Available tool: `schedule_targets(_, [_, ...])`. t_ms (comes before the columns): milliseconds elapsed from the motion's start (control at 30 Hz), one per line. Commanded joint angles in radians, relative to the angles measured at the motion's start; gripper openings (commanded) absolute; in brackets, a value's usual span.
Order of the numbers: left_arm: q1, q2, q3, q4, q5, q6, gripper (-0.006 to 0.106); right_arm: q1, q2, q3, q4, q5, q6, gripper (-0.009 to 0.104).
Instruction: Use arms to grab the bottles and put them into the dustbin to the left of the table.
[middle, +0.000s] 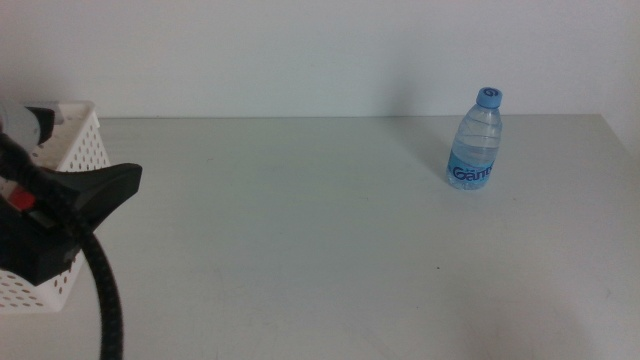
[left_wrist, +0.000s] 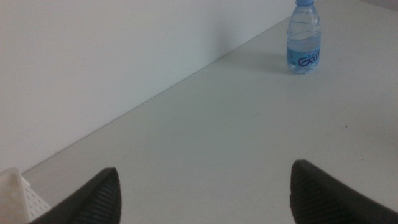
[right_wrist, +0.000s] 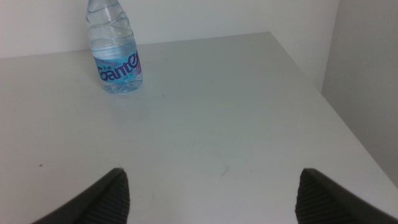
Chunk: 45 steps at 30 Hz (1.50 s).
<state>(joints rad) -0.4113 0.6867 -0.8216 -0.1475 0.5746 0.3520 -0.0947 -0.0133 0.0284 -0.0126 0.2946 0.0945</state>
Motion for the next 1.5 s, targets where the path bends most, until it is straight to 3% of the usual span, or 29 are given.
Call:
schedule_targets(0, [-0.007, 0.000, -0.028, -0.007, -0.071, -0.017, 0.092, -0.001, -0.004, -0.012, -0.013, -0.113, -0.025, 0.093])
schedule_targets(300, [-0.007, 0.000, -0.028, -0.007, -0.070, -0.017, 0.092, -0.001, 0.311, -0.047, -0.033, -0.486, -0.038, 0.093])
schedule_targets(467, [-0.007, 0.000, -0.028, -0.007, -0.070, -0.017, 0.092, -0.001, 0.585, -0.152, -0.176, -0.612, -0.022, 0.093])
schedule_targets(733, [-0.007, 0.000, -0.028, -0.004, -0.070, -0.017, 0.092, 0.006, 0.977, -0.177, -0.291, -1.154, 0.049, 0.093])
schedule_targets(1067, [-0.007, 0.000, -0.028, -0.003, -0.070, -0.017, 0.092, 0.006, 1.408, -0.183, -0.267, -1.633, 0.051, 0.093])
schedule_targets(1300, [-0.007, 0.000, -0.028, -0.003, -0.070, -0.017, 0.092, 0.006, 1.603, -0.253, -0.306, -1.631, 0.102, 0.093])
schedule_targets(1467, [-0.007, 0.000, -0.028, -0.003, -0.070, -0.017, 0.092, 0.006, 1.685, -0.337, -0.408, -1.631, 0.134, 0.093])
